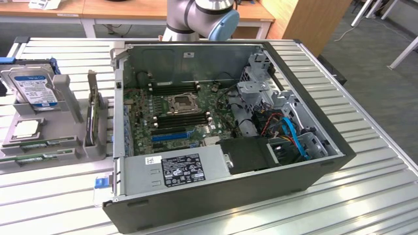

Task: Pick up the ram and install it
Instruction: 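Pick up the ram and move it above insertion slot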

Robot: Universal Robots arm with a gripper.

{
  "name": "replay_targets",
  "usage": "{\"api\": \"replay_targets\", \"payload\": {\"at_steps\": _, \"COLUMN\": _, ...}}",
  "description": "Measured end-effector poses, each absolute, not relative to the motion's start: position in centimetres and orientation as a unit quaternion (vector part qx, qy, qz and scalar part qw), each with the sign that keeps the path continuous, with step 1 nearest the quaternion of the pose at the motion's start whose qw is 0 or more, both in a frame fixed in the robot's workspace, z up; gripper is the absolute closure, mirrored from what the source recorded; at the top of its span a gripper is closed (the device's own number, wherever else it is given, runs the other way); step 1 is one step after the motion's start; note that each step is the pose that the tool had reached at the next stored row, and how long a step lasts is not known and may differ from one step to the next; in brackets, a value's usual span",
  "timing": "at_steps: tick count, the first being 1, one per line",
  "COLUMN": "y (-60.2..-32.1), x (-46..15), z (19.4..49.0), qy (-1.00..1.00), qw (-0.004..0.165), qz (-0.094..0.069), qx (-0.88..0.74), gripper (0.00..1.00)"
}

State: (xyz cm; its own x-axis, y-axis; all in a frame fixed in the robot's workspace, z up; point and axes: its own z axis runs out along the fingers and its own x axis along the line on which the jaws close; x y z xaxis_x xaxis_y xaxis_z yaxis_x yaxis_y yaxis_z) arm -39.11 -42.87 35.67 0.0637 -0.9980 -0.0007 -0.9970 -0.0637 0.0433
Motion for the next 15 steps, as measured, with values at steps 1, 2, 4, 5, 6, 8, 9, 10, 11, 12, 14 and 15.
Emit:
{"api": "replay_targets", "payload": {"at_steps": 1, "y": -42.87, "x": -39.11, "z": 35.68, "qy": -0.684, "qw": 0.016, "qz": -0.015, "qx": 0.729, "gripper": 0.9}}
{"api": "replay_targets", "payload": {"at_steps": 2, "y": -42.87, "x": -39.11, "z": 35.68, "qy": -0.684, "qw": 0.016, "qz": -0.015, "qx": 0.729, "gripper": 0.9}}
{"api": "replay_targets", "payload": {"at_steps": 4, "y": -42.87, "x": -39.11, "z": 35.68, "qy": -0.684, "qw": 0.016, "qz": -0.015, "qx": 0.729, "gripper": 0.9}}
{"api": "replay_targets", "payload": {"at_steps": 5, "y": -42.87, "x": -39.11, "z": 35.67, "qy": -0.684, "qw": 0.015, "qz": -0.015, "qx": 0.729, "gripper": 0.9}}
{"api": "replay_targets", "payload": {"at_steps": 6, "y": -42.87, "x": -39.12, "z": 35.67, "qy": -0.684, "qw": 0.015, "qz": -0.014, "qx": 0.729, "gripper": 0.9}}
{"api": "replay_targets", "payload": {"at_steps": 8, "y": -42.87, "x": -39.15, "z": 35.66, "qy": -0.684, "qw": 0.013, "qz": -0.013, "qx": 0.729, "gripper": 0.9}}
{"api": "replay_targets", "payload": {"at_steps": 9, "y": -42.87, "x": -39.17, "z": 35.66, "qy": -0.684, "qw": 0.012, "qz": -0.012, "qx": 0.729, "gripper": 0.9}}
{"api": "replay_targets", "payload": {"at_steps": 10, "y": -42.87, "x": -39.19, "z": 35.66, "qy": -0.684, "qw": 0.011, "qz": -0.011, "qx": 0.729, "gripper": 0.9}}
{"api": "replay_targets", "payload": {"at_steps": 11, "y": -42.87, "x": -39.22, "z": 35.66, "qy": -0.684, "qw": 0.01, "qz": -0.01, "qx": 0.729, "gripper": 0.9}}
{"api": "replay_targets", "payload": {"at_steps": 12, "y": -42.87, "x": -39.23, "z": 35.67, "qy": -0.684, "qw": 0.009, "qz": -0.009, "qx": 0.729, "gripper": 0.9}}
{"api": "replay_targets", "payload": {"at_steps": 14, "y": -42.87, "x": -39.23, "z": 35.67, "qy": -0.684, "qw": 0.009, "qz": -0.009, "qx": 0.729, "gripper": 0.9}}
{"api": "replay_targets", "payload": {"at_steps": 15, "y": -42.87, "x": -39.23, "z": 35.67, "qy": -0.684, "qw": 0.009, "qz": -0.009, "qx": 0.729, "gripper": 0.9}}
